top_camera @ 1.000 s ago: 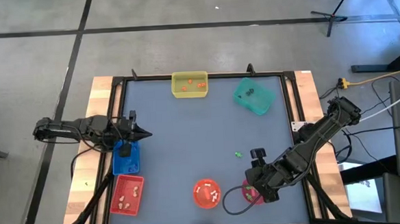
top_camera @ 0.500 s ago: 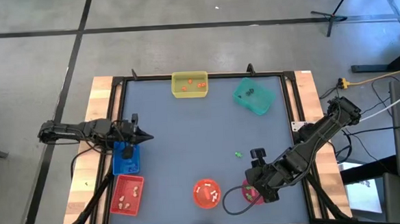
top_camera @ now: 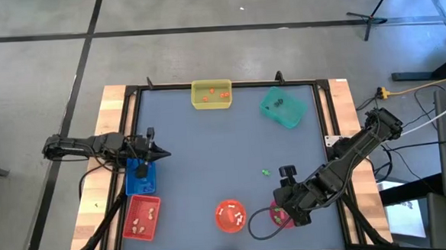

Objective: Sort Halloween decoration
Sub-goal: Put the green skeleton toy into the pink bowl

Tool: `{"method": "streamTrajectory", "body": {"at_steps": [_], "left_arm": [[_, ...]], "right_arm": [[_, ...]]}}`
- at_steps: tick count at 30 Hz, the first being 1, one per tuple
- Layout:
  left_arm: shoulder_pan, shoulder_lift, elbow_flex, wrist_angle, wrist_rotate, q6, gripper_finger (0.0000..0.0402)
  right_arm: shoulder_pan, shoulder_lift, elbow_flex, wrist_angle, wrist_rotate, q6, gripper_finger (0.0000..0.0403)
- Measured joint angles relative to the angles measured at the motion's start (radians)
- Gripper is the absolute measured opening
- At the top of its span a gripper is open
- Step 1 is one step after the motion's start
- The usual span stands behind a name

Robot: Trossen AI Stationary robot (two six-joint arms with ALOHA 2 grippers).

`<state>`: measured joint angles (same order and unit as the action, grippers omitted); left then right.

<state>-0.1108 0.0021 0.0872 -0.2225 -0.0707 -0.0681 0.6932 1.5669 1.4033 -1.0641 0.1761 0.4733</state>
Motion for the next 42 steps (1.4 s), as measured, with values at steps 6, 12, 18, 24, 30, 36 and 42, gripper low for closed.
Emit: {"method": "streamTrajectory", "body": {"at_steps": [6,12,18,24,30,36,42], "left_arm": [[0.0,0.0,0.0,0.0,0.062,0.0,0.0],[0.0,0.0,0.0,0.0,0.06,0.016,0.0],[0.0,0.0,0.0,0.0,0.059,0.023,0.0],[0.0,0.0,0.0,-0.013,0.058,0.027,0.0],[0.0,0.0,0.0,-0.017,0.058,0.027,0.0],[0.0,0.0,0.001,-0.02,0.057,0.027,0.0],[0.0,0.0,0.001,-0.021,0.056,0.032,0.0]], "right_arm": [[0.0,0.0,0.0,0.0,0.0,0.0,0.0182],[0.0,0.0,0.0,0.0,0.0,0.0,0.0182],[0.0,0.0,0.0,0.0,0.0,0.0,0.0182],[0.0,0.0,0.0,0.0,0.0,0.0,0.0182],[0.0,0.0,0.0,0.0,0.0,0.0,0.0182],[0.0,0.0,0.0,0.0,0.0,0.0,0.0182],[0.0,0.0,0.0,0.0,0.0,0.0,0.0182]]}}
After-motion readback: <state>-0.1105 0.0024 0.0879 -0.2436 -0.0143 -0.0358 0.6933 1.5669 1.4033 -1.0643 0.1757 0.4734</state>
